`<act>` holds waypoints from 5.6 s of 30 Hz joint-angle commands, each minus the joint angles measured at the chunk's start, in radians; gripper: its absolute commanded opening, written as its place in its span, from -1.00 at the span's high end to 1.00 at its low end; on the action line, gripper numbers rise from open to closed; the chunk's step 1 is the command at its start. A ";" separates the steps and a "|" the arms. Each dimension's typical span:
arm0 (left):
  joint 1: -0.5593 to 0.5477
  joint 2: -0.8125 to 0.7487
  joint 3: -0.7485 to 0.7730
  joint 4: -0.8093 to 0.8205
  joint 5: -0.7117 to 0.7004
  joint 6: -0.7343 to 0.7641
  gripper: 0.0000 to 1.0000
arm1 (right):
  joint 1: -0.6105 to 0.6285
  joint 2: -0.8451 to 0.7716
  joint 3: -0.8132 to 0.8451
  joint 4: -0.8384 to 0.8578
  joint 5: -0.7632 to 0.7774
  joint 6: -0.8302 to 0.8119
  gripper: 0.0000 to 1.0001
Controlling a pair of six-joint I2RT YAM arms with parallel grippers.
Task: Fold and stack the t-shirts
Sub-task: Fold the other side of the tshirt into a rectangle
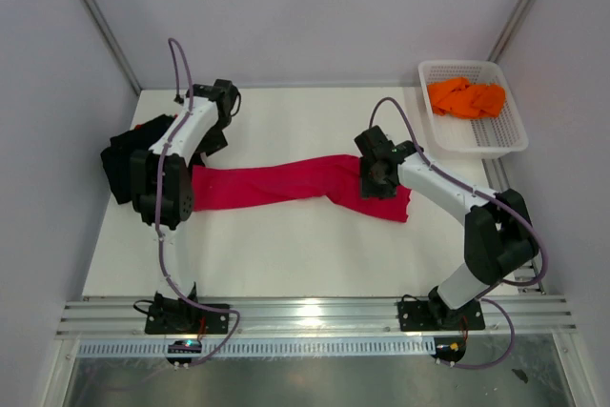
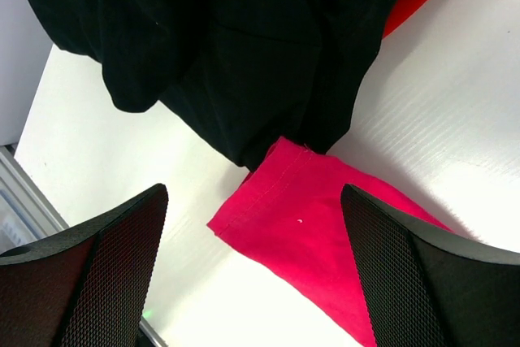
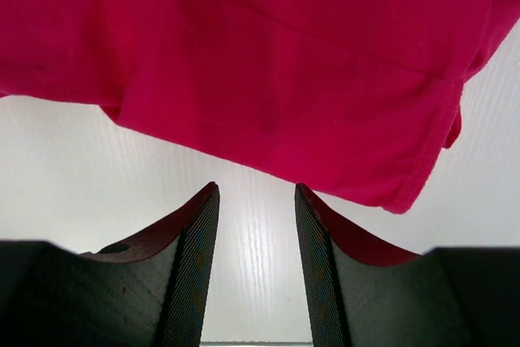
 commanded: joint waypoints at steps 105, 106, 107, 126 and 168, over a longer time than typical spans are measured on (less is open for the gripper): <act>0.043 -0.258 -0.619 0.392 0.361 -0.032 -0.74 | -0.281 0.222 -0.078 0.076 -0.133 0.010 -0.38; 0.044 -0.256 -0.623 0.398 0.362 -0.033 -0.73 | -0.281 0.225 -0.081 0.081 -0.139 0.012 -0.38; 0.044 -0.256 -0.627 0.401 0.365 -0.035 -0.74 | -0.279 0.226 -0.089 0.085 -0.141 0.010 -0.38; 0.050 -0.207 -0.645 0.380 0.340 -0.039 -0.73 | -0.295 0.260 -0.094 0.082 -0.155 0.007 -0.38; 0.179 -0.333 -0.559 0.227 0.214 0.054 -0.74 | -0.457 0.142 -0.054 -0.045 -0.018 -0.034 -0.37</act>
